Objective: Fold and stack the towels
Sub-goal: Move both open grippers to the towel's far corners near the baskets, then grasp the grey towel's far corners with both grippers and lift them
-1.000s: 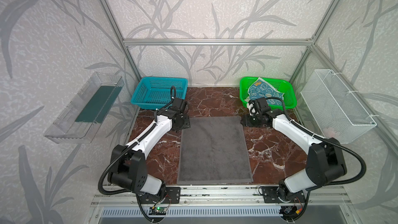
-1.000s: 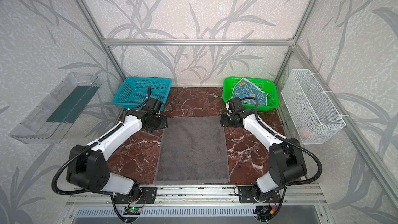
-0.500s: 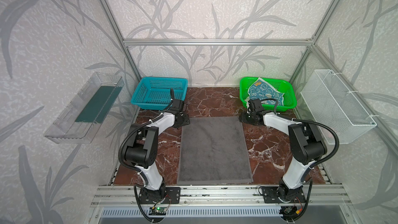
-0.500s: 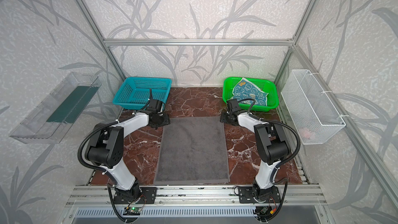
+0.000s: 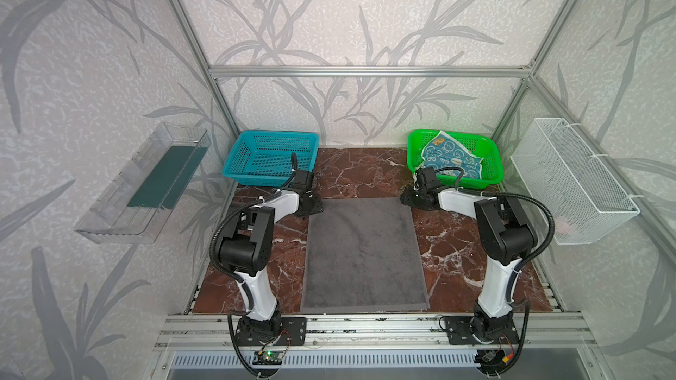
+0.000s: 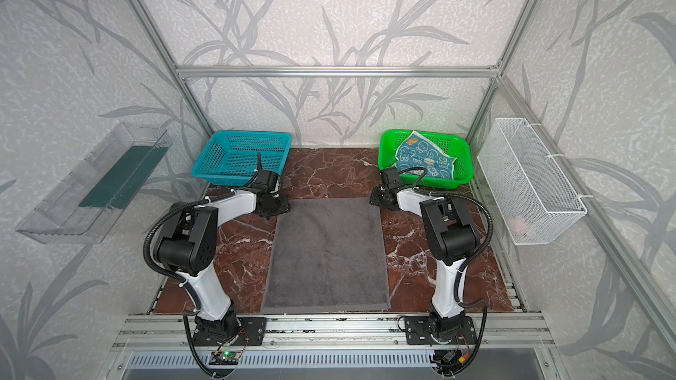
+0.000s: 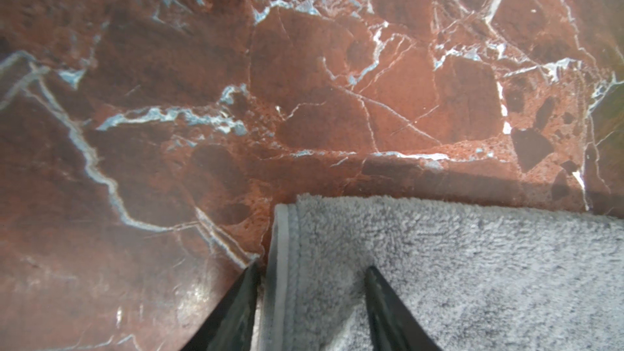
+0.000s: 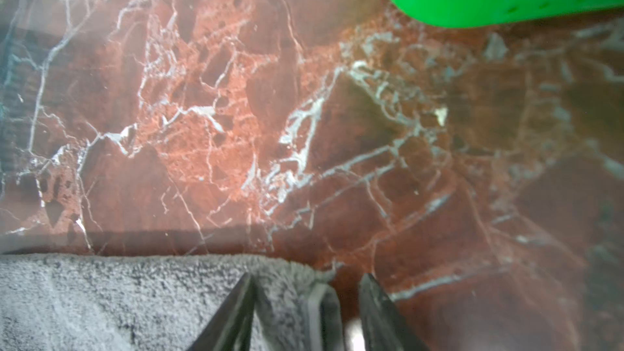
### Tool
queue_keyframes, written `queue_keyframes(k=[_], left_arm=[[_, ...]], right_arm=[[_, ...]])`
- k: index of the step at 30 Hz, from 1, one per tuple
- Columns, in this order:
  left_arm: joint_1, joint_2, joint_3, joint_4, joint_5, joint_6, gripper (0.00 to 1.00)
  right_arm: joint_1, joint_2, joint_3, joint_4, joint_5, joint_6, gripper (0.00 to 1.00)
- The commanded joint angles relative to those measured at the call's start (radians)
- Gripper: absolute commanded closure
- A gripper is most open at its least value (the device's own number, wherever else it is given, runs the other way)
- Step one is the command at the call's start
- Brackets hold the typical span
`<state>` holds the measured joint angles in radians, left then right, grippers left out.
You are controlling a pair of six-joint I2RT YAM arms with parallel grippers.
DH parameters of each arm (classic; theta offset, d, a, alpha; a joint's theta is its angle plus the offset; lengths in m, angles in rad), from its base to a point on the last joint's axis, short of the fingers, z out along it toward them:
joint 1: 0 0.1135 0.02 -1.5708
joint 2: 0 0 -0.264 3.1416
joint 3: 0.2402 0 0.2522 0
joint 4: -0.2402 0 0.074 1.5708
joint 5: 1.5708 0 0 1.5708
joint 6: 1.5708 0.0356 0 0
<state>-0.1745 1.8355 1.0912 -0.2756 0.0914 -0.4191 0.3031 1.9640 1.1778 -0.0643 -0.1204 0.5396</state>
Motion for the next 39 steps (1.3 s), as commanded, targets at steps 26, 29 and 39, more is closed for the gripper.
queue_keyframes(k=[26,29,39], left_arm=[[0.027,0.065,0.047,0.135,0.043,-0.029,0.38],[0.028,0.089,0.060,0.128,0.047,-0.028,0.45],[0.029,0.055,0.039,0.111,0.117,-0.049,0.93]], right_arm=[[0.042,0.067,0.068,-0.052,0.025,-0.003,0.60],[0.042,0.073,0.073,-0.055,0.022,-0.003,0.65],[0.044,0.044,0.066,-0.053,0.028,-0.014,0.92]])
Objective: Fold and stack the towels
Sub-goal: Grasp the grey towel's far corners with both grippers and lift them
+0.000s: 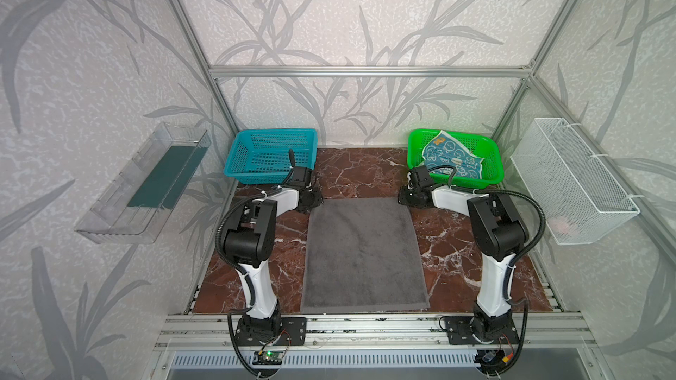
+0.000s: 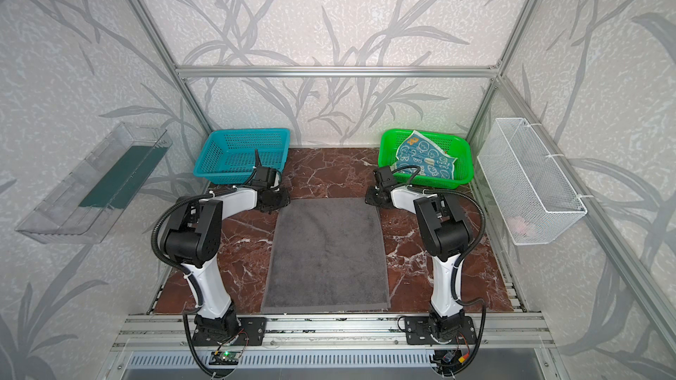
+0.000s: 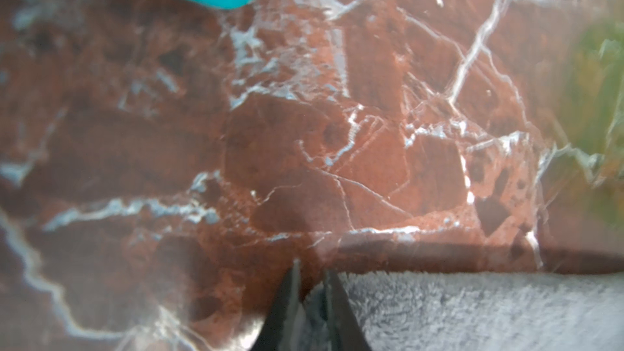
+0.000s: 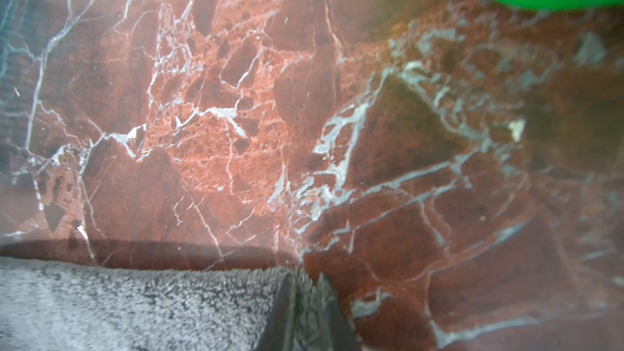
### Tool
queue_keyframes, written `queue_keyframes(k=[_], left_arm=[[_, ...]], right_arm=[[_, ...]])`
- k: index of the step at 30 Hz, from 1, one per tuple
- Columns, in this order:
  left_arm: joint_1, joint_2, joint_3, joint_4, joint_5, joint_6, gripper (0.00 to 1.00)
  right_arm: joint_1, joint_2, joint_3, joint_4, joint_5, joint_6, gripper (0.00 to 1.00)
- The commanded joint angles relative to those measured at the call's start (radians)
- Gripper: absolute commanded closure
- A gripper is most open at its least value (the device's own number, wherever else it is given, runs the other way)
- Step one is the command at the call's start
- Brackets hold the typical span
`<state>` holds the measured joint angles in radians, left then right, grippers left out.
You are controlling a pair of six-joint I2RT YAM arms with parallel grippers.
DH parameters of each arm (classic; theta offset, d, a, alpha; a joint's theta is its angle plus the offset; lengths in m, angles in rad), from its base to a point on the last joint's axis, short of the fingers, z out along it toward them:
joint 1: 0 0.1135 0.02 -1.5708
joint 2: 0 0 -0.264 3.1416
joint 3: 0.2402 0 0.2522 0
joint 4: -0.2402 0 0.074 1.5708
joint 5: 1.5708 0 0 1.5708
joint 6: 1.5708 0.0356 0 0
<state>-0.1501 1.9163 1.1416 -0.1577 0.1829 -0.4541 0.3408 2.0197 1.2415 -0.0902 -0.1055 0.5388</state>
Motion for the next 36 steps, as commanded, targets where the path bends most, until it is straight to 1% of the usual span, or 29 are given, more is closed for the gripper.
queue_keyframes(k=[1,2,4,8,13,16,23,27,31,36], left_arm=[[0.004,-0.034,-0.017,-0.006,0.031,-0.015,0.97],[0.004,-0.042,-0.024,-0.010,0.037,-0.017,1.00],[0.002,-0.061,-0.034,-0.014,0.046,-0.019,1.00],[0.003,-0.106,-0.049,-0.013,0.074,-0.021,1.00],[0.003,-0.160,-0.027,-0.014,0.097,0.006,1.00],[0.003,-0.165,0.006,-0.017,0.099,0.028,1.00],[0.004,-0.108,0.111,-0.043,0.122,0.089,1.00],[0.004,-0.099,0.163,-0.074,0.145,0.126,1.00],[0.004,-0.134,0.144,-0.069,0.192,0.154,1.00],[0.002,-0.210,0.082,-0.099,0.246,0.170,1.00]], right_arm=[[0.005,-0.019,-0.003,-0.027,0.015,-0.015,0.95],[0.007,-0.028,-0.010,-0.023,0.016,-0.018,0.96],[0.009,-0.051,-0.022,-0.016,0.021,-0.025,1.00],[0.010,-0.103,-0.037,-0.017,0.030,-0.062,1.00],[0.005,-0.166,-0.007,-0.077,0.041,-0.159,1.00],[-0.021,-0.181,0.025,-0.121,0.004,-0.203,1.00],[-0.089,-0.176,0.095,-0.176,-0.066,-0.304,1.00],[-0.114,-0.175,0.132,-0.207,-0.134,-0.365,1.00],[-0.116,-0.211,0.110,-0.217,-0.178,-0.404,1.00],[-0.115,-0.299,0.027,-0.215,-0.255,-0.394,1.00]])
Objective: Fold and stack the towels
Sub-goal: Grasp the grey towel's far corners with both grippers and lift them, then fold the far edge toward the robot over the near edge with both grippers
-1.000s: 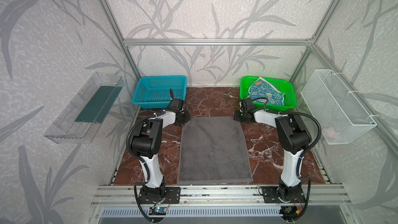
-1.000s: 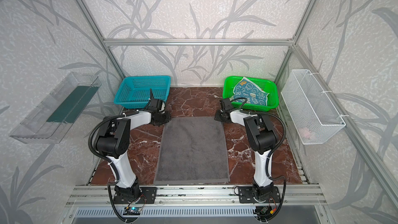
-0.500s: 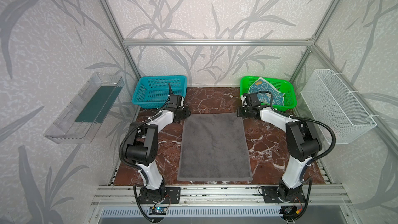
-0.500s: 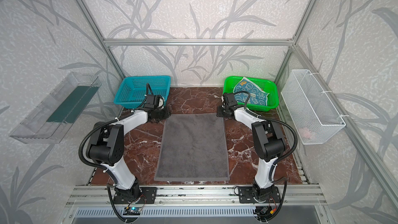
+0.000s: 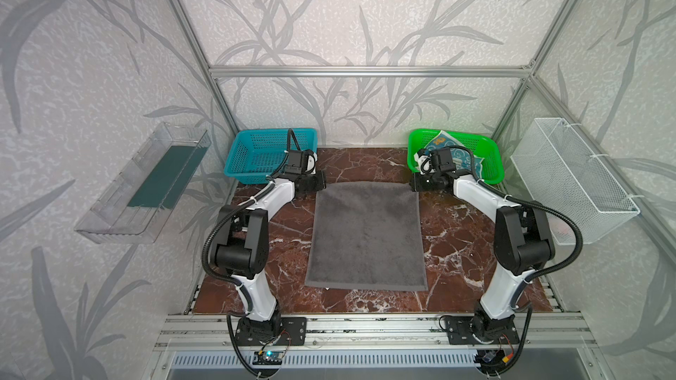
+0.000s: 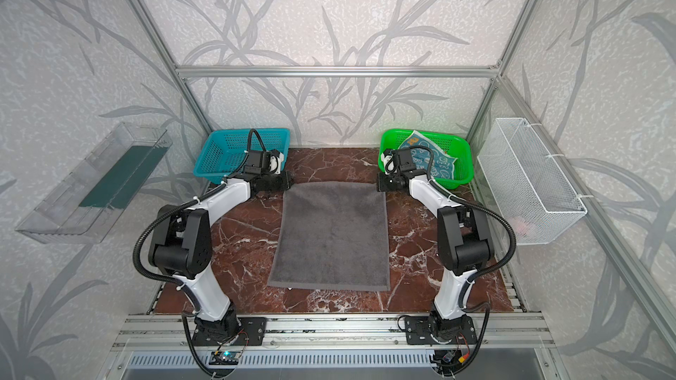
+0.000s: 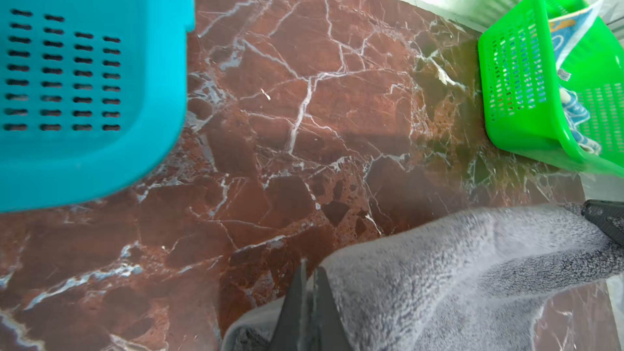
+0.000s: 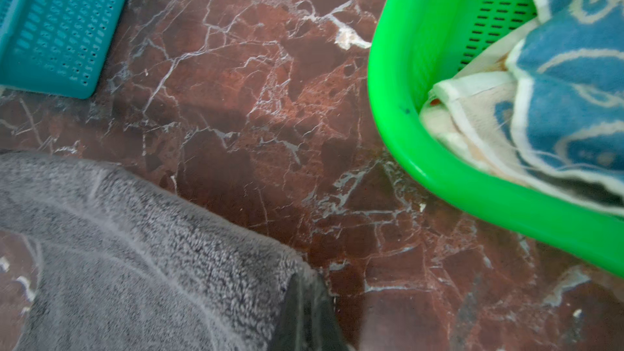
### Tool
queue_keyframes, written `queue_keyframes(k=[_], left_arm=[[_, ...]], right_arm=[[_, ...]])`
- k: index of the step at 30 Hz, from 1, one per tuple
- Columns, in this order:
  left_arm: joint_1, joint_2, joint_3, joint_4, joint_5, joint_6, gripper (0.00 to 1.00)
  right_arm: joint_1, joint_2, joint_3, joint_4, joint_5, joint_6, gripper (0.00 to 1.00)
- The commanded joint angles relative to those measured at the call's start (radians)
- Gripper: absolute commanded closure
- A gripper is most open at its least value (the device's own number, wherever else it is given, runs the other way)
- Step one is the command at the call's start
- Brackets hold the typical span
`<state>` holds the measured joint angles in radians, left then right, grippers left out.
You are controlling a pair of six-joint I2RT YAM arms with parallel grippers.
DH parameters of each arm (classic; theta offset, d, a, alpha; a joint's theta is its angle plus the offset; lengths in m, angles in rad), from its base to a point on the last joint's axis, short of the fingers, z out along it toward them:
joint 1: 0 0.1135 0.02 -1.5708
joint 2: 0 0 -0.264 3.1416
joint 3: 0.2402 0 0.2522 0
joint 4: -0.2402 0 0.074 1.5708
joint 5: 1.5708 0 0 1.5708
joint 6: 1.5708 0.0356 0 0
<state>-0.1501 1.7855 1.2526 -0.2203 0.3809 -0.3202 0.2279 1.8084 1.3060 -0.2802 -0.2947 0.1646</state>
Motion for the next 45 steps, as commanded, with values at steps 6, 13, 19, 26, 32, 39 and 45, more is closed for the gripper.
queue_keyframes(k=[6,13,19,26,32,39,45], left_arm=[[0.002,-0.215,-0.129,-0.113,0.069,0.037,1.00],[-0.005,-0.403,-0.275,-0.176,0.078,0.008,1.00],[-0.016,-0.553,-0.389,-0.261,0.052,-0.029,1.00],[-0.025,-0.688,-0.487,-0.327,0.051,-0.098,1.00],[-0.038,-0.739,-0.542,-0.364,0.043,-0.139,1.00],[-0.065,-0.752,-0.600,-0.363,0.001,-0.224,1.00],[-0.097,-0.731,-0.622,-0.380,-0.053,-0.272,1.00]], right_arm=[[-0.001,-0.263,-0.182,-0.031,-0.107,-0.020,1.00],[0.026,-0.463,-0.372,-0.054,-0.133,-0.003,1.00],[0.061,-0.617,-0.507,-0.122,-0.109,0.052,1.00],[0.120,-0.764,-0.644,-0.159,-0.091,0.165,1.00],[0.171,-0.846,-0.714,-0.211,-0.053,0.239,1.00],[0.229,-0.908,-0.795,-0.225,-0.005,0.322,1.00],[0.254,-0.929,-0.862,-0.201,0.013,0.378,1.00]])
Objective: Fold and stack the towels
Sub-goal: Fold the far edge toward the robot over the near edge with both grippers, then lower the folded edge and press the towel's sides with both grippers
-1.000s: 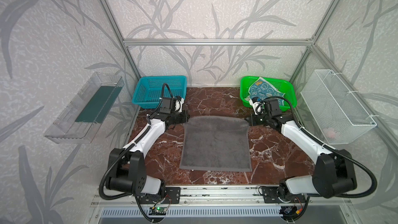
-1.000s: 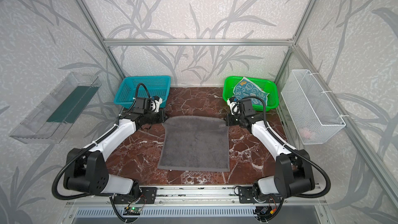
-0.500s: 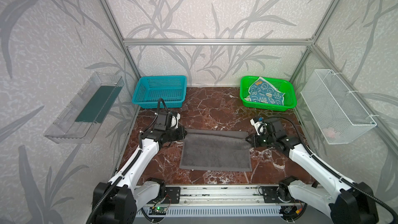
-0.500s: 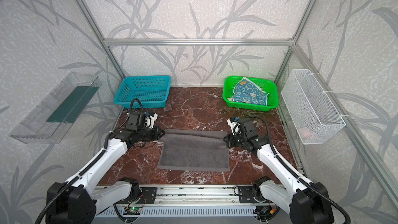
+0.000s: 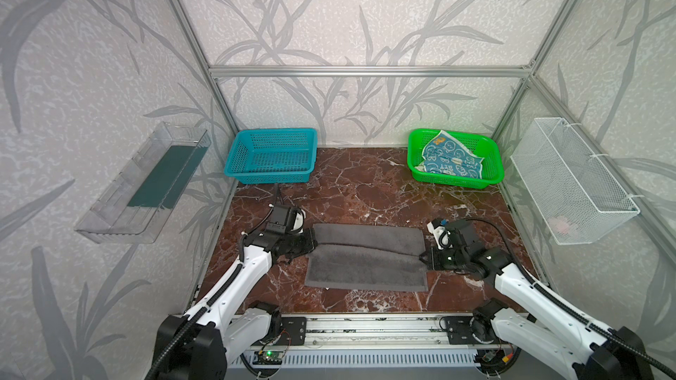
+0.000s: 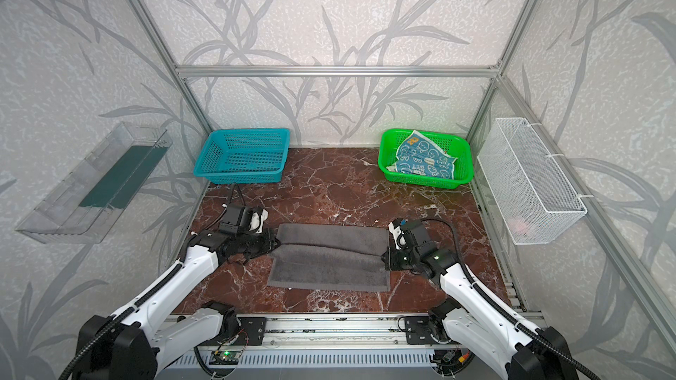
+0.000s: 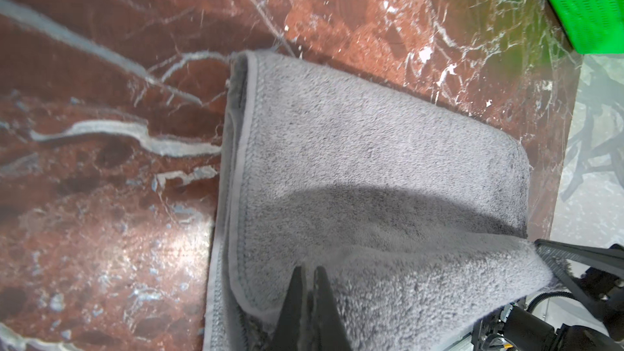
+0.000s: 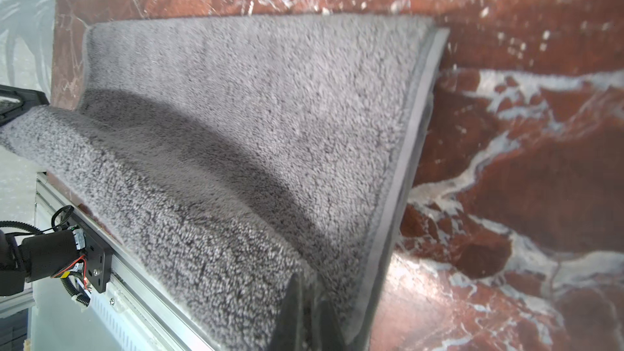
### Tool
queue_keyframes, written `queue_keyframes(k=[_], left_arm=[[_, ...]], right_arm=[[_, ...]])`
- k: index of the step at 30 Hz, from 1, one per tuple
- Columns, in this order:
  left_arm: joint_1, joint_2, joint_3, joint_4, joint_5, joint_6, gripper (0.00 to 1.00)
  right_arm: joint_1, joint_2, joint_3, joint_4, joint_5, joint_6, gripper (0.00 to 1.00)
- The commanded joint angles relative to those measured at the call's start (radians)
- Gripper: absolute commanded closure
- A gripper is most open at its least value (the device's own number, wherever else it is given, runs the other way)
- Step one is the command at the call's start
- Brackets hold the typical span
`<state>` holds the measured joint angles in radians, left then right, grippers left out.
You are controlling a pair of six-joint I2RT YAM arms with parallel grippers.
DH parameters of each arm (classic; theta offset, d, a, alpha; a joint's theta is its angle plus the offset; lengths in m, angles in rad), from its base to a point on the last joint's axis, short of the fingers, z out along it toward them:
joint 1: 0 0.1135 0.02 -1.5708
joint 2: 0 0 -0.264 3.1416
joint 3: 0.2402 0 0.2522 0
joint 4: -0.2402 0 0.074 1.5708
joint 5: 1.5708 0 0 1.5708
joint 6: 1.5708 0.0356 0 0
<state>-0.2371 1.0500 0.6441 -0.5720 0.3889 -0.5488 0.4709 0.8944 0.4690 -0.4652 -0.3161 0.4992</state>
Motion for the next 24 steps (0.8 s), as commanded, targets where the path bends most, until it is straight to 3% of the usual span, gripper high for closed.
queue_keyframes(k=[1,12,16,24], left_arm=[[-0.011,0.010,-0.014,-0.033,-0.069,-0.049,1.00],[-0.046,0.056,-0.049,-0.085,-0.145,-0.136,0.97],[-0.050,0.067,-0.073,-0.059,-0.143,-0.151,0.82],[-0.050,0.077,-0.047,-0.103,-0.220,-0.155,0.51]], right_arm=[[0.014,-0.014,-0.032,-0.012,0.036,0.048,1.00],[0.051,0.028,-0.073,-0.002,0.025,0.077,0.96],[0.066,0.016,-0.081,-0.023,0.034,0.100,0.86],[0.092,-0.094,-0.092,-0.119,0.074,0.182,0.53]])
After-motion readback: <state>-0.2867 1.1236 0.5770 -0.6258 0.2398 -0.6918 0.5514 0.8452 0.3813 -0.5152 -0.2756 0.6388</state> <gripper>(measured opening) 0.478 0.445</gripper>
